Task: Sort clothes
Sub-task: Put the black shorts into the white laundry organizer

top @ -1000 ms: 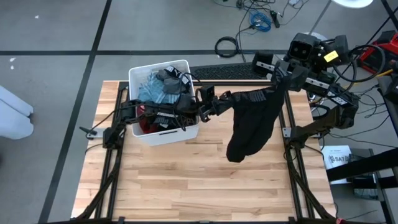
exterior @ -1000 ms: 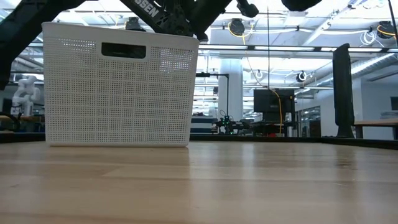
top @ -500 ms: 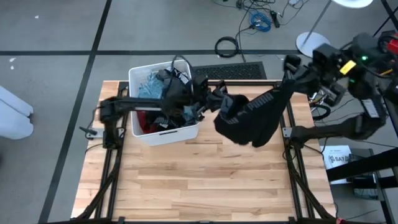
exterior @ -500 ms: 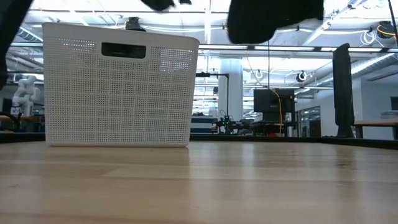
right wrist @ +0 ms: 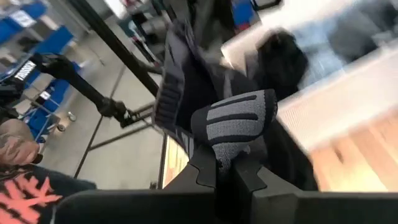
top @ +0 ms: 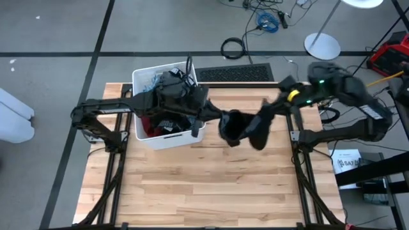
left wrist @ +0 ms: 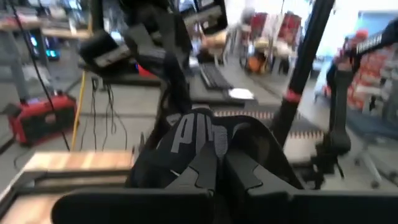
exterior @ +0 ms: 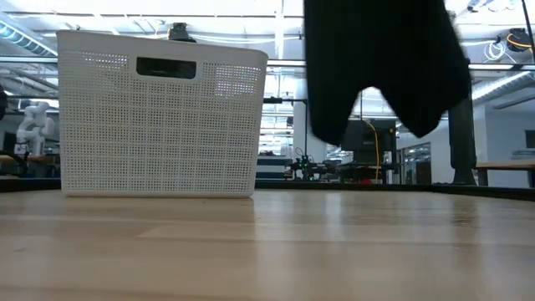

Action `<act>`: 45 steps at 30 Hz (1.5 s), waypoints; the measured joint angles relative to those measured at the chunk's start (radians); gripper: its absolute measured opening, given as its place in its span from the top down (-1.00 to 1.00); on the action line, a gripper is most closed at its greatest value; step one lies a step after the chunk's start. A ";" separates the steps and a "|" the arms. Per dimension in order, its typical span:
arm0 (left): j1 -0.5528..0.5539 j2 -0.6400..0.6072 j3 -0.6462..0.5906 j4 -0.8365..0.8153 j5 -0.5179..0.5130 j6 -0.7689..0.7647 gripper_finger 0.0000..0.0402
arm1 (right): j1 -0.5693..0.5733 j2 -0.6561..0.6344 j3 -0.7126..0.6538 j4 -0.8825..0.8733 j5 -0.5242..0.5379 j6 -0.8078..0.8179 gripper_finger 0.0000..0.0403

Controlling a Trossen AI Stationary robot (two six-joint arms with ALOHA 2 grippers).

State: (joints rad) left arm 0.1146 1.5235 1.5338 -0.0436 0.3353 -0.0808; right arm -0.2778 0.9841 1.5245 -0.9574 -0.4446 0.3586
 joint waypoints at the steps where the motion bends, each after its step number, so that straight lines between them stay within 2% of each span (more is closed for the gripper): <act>1: -0.001 -0.009 0.000 -0.036 0.001 0.013 0.96 | 0.011 0.003 -0.040 0.075 0.000 -0.008 1.00; 4: -0.004 -0.018 0.000 -0.103 0.000 0.017 0.96 | 0.025 0.025 -0.133 0.308 0.000 -0.040 1.00; 6: -0.004 -0.020 0.000 -0.135 0.010 0.017 0.96 | 0.025 0.052 -0.164 0.398 -0.007 -0.061 0.99; 11: -0.013 -0.021 0.000 -0.131 0.087 0.019 0.96 | 0.025 0.136 -0.171 0.424 -0.038 -0.138 0.97; 14: -0.019 -0.021 0.000 -0.131 0.088 0.017 0.96 | 0.025 0.199 -0.171 0.442 -0.120 -0.143 0.97; 20: -0.019 -0.021 0.000 -0.132 0.032 0.011 0.96 | 0.055 0.281 -0.171 0.521 -0.161 -0.139 0.97; 27: -0.018 -0.027 0.004 -0.139 -0.016 0.008 0.96 | 0.084 0.288 -0.174 0.675 -0.137 -0.068 0.92; 31: -0.017 -0.026 0.005 -0.143 -0.025 0.008 0.96 | 0.083 0.288 -0.173 0.674 -0.132 -0.041 0.76; 41: -0.019 -0.020 0.001 -0.144 -0.067 0.009 0.94 | 0.118 0.296 -0.171 0.648 -0.122 -0.030 0.06; 45: -0.019 -0.020 0.001 -0.118 -0.102 0.009 0.94 | 0.133 0.307 -0.169 0.655 -0.120 -0.033 -0.10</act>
State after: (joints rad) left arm 0.0959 1.5032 1.5349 -0.1618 0.2329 -0.0723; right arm -0.1446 1.2909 1.3552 -0.3029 -0.5650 0.3260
